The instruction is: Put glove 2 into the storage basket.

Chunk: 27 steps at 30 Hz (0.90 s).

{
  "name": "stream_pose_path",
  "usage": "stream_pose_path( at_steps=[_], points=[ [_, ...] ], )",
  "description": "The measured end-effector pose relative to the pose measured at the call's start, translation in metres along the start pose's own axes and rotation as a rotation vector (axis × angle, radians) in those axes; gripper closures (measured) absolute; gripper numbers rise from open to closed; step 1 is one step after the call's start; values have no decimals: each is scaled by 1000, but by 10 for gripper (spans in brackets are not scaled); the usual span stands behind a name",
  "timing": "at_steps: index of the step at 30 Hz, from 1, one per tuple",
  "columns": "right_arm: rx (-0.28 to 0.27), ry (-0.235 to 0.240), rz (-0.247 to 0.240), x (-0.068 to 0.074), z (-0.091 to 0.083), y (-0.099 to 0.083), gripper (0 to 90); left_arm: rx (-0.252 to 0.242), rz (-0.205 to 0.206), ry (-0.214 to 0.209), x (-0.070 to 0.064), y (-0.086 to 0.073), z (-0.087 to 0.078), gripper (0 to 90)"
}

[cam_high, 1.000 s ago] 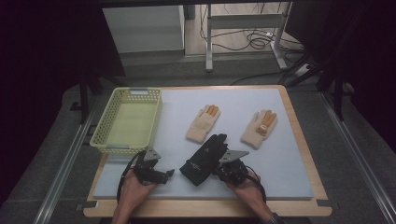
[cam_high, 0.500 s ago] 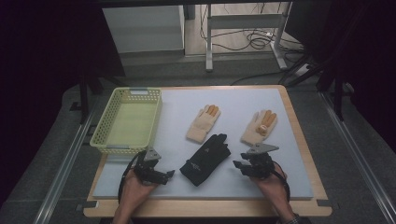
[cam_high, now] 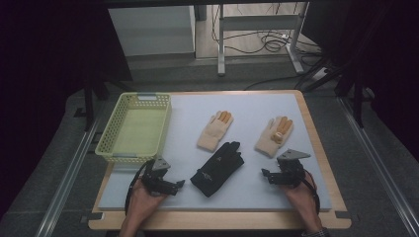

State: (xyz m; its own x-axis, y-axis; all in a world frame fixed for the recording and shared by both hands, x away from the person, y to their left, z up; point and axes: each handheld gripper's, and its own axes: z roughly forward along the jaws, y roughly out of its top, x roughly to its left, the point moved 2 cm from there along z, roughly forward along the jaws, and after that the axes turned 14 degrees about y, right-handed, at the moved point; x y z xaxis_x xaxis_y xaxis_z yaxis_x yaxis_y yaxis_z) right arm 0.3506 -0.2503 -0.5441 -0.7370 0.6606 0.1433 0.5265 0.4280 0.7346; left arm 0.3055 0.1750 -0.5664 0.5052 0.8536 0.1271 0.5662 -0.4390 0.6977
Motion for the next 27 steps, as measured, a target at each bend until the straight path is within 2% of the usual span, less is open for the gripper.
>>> stream_pose_path(
  at_steps=[3,4,8,10,11,12,17,22,23,24,25,27],
  points=[
    [15,-30,-23,3,2,0,176,-1,0,-2,0,0,0,39],
    [15,-38,-2,1,2,0,149,0,1,1,0,0,-1,40],
    [16,-40,-3,1,3,0,148,13,-2,0,-1,1,-3,41],
    [16,-41,-4,1,3,0,149,13,-26,-32,-2,4,-7,33],
    [16,-41,-4,1,3,0,149,13,-26,-32,-2,4,-7,32],
    [15,-41,-4,1,3,0,148,2,-45,-54,-3,6,-11,29],
    [15,-42,-5,1,3,0,149,-15,-50,-93,-9,15,-17,16],
    [14,-43,-4,1,2,0,148,-29,-54,-132,-17,31,-23,3],
    [14,-43,-4,1,2,0,148,-28,-51,-137,-20,37,-23,3],
    [14,-42,-4,1,2,0,149,-23,-26,-137,-28,46,-24,0],
    [14,-42,-4,1,2,0,149,-23,-26,-137,-28,46,-24,0],
    [14,-42,-4,1,2,0,149,-18,-1,-142,-36,55,-24,0]
  ],
)
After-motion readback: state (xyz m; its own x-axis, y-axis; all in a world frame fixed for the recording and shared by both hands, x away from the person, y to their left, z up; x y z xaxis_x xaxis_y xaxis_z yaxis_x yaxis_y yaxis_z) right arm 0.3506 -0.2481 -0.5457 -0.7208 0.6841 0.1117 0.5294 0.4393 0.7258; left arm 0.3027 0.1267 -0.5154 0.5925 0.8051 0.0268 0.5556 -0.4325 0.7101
